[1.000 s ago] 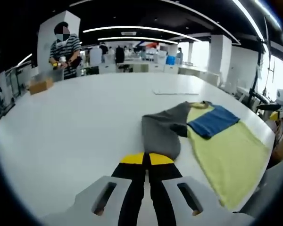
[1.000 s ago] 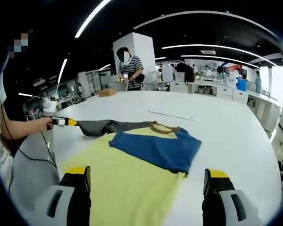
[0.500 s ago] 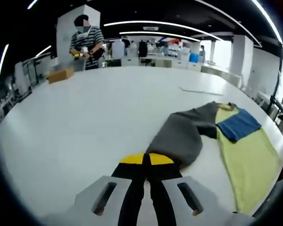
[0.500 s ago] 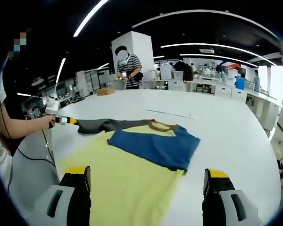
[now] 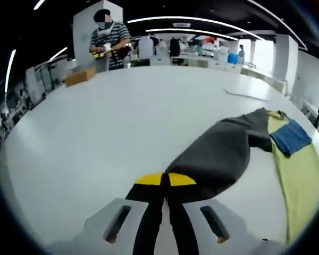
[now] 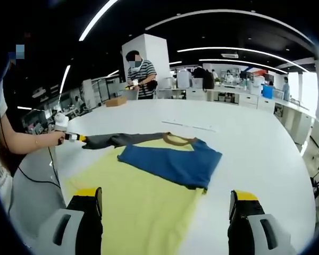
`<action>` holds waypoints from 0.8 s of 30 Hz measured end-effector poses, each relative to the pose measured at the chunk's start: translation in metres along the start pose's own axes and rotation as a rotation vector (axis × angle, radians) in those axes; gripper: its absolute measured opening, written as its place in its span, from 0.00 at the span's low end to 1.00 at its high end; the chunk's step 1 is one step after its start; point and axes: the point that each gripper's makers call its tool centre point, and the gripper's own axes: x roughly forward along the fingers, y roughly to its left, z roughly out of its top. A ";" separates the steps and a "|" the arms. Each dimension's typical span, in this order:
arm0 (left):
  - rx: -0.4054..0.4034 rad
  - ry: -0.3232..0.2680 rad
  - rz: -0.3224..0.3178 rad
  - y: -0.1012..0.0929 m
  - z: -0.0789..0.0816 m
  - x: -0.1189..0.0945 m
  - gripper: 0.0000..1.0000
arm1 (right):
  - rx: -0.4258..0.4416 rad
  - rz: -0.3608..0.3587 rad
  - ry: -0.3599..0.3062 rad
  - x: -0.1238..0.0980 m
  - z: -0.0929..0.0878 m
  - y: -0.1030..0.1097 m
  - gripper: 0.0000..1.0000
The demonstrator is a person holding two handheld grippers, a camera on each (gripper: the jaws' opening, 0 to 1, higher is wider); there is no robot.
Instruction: Fold the garment on the visible template until the final outline fits inside the template.
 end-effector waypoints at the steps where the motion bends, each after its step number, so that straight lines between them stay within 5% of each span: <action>1: -0.002 0.002 0.007 0.002 0.000 0.001 0.00 | 0.000 0.000 0.000 0.000 0.000 0.000 0.99; 7: 0.029 0.000 0.050 0.010 0.002 0.001 0.09 | 0.003 -0.005 0.002 0.000 0.000 -0.001 0.99; 16: -0.007 -0.012 0.033 0.003 -0.004 -0.007 0.31 | 0.001 -0.003 -0.004 0.001 0.002 -0.001 0.99; 24: -0.008 -0.014 0.035 -0.009 -0.012 -0.016 0.33 | -0.004 0.001 -0.012 -0.001 0.005 0.001 0.99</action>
